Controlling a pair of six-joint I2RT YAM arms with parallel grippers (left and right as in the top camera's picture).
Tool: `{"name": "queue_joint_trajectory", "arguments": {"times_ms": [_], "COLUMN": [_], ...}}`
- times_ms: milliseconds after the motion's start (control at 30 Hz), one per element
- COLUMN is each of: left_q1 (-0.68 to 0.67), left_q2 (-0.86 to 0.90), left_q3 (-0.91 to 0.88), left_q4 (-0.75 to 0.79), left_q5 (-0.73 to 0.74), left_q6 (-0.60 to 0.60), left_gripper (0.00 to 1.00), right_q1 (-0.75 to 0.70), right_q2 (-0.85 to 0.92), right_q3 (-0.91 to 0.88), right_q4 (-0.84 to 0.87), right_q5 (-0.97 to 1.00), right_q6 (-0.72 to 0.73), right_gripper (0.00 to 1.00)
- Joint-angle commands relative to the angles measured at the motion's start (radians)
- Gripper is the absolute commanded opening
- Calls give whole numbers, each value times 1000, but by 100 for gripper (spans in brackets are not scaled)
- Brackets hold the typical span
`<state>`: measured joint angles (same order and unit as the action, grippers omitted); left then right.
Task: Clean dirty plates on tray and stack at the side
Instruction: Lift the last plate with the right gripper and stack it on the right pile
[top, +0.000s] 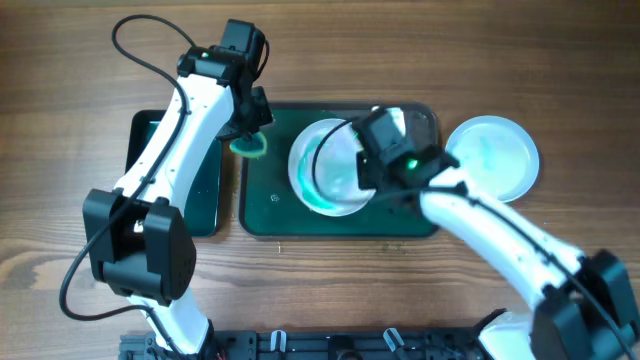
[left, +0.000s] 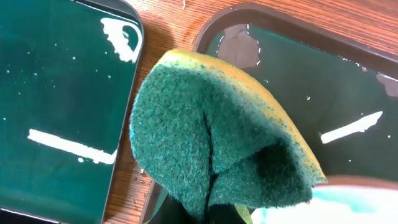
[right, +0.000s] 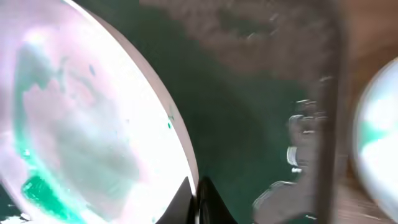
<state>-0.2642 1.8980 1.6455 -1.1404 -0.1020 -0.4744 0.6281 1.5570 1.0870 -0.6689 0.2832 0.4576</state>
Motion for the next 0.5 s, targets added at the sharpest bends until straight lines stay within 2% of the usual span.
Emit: {"name": "queue_joint_trajectory", "arguments": {"times_ms": [0,67,167,333,467], "left_q1": [0,0,0,0,0], "left_q2": [-7,-7,-7,-7,-7], "left_q3": [17,17,17,17,17], "left_q4": [14,18,17,12,12], "left_q5": [16,16,16,16,16], "left_q6": [23,22,22,22,22], "left_gripper": [4,4,4,4,4], "right_q1": [127,244,349,420,426], "right_q2": [-64,-66,-66,-66,-66], "right_q3": [9,9,9,9,8], "right_q4": [-44,-80,-79,43,145], "right_q5": [499,787,1036,1203,1235], "right_q6": [-12,-13,-46,-277,-301], "right_gripper": [4,4,4,4,4]}}
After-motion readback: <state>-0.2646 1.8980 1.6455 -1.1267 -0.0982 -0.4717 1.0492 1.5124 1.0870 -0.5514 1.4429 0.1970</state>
